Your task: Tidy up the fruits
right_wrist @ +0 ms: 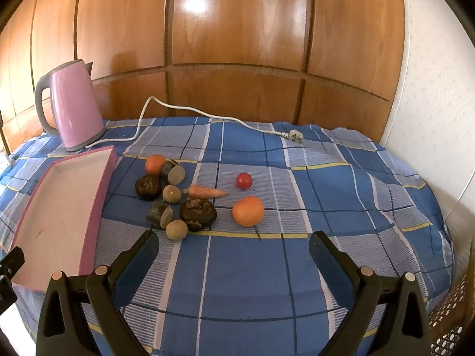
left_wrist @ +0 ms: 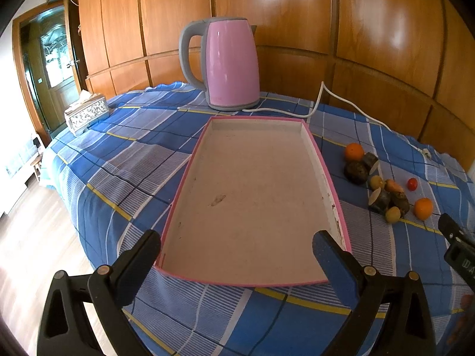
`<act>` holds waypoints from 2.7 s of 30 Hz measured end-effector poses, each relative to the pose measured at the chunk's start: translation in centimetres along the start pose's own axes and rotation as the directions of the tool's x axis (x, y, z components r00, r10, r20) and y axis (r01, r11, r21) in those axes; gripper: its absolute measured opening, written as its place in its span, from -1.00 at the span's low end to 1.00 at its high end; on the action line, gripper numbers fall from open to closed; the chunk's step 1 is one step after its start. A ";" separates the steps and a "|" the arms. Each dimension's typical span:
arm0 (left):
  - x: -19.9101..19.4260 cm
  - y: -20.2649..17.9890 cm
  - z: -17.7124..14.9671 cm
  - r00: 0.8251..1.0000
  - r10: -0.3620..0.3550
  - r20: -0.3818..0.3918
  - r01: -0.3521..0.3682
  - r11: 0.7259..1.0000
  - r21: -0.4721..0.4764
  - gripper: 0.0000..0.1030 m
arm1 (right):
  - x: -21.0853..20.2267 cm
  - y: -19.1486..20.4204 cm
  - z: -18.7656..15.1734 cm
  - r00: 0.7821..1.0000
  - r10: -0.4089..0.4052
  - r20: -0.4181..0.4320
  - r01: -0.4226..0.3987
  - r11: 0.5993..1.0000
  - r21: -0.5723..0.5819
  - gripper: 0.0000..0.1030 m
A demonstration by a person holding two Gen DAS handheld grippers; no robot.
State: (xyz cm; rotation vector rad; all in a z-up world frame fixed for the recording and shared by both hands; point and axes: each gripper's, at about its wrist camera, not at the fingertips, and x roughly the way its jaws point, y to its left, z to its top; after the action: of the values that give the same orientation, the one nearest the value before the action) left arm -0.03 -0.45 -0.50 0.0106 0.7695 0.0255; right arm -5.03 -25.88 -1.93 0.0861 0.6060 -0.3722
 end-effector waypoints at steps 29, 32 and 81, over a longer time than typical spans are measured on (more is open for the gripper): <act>0.3 -0.5 1.5 0.999 -0.033 -0.001 0.033 0.999 -0.006 0.99 | 0.4 -0.9 -0.3 0.999 0.027 -0.030 -0.026 0.999 0.022 0.99; 0.3 -0.7 1.6 0.999 -0.031 -0.006 0.031 1.000 -0.002 0.99 | 0.4 -1.0 -0.3 0.999 0.030 -0.031 -0.030 0.999 0.021 0.99; 7.9 -17.3 5.2 0.831 -0.438 -0.345 0.526 0.819 0.228 -0.42 | 4.1 -13.8 -2.9 0.985 -0.054 -0.163 0.090 0.971 0.222 0.91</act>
State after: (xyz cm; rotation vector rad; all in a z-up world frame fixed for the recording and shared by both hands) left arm 9.58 -17.51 -2.62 0.1154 1.0352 -0.6032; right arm -8.52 -39.45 -6.26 0.3175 0.7204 -0.5086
